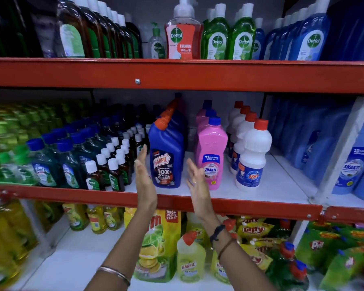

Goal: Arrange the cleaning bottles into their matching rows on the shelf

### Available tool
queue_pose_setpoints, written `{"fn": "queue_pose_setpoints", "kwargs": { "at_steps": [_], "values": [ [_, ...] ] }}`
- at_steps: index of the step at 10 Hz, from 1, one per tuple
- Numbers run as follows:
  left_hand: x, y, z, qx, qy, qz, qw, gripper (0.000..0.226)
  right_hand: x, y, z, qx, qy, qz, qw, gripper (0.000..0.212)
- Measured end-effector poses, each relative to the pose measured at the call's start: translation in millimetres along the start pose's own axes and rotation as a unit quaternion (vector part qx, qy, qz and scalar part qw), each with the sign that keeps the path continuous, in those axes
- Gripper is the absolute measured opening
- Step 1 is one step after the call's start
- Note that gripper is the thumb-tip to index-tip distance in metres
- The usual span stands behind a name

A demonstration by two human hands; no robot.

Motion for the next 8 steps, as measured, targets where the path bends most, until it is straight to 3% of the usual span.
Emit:
{"fn": "queue_pose_setpoints", "kwargs": {
  "at_steps": [2,4,5,6,7,8],
  "values": [
    [17.0,-15.8,10.9,0.061,-0.098,-0.009,0.993,0.079,-18.1,4.2,27.4,-0.055,0.014,0.069,0.996,0.116],
    [16.8,-14.3,12.3,0.07,-0.105,-0.009,0.992,0.086,-11.2,8.1,30.7,-0.068,0.021,0.064,0.995,0.101],
    [16.9,-14.6,13.6,0.061,-0.103,-0.002,0.993,0.089,-9.3,10.3,31.8,-0.071,0.028,0.063,0.995,0.104],
    [16.8,-16.1,12.1,0.056,-0.104,0.009,0.993,0.089,-6.6,11.2,31.4,-0.076,0.035,0.071,0.994,0.076],
    [15.3,-12.6,10.8,0.049,-0.099,0.026,0.994,0.09,-7.8,4.2,28.3,-0.067,0.03,0.057,0.996,0.068],
    [11.1,-0.6,3.1,0.015,-0.071,0.031,0.997,0.089,4.9,-2.5,7.8,-0.019,0.064,0.039,0.997,0.075]
  ]
}}
Point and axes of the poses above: each hand's wrist, its own z-axis towards the middle knuckle, its own x-axis out of the back of the hand, y = z × x, the point moved 5 cm from there along z, towards the middle knuckle, and after that the axes turned 12 degrees about -x, right-handed, at the moved point
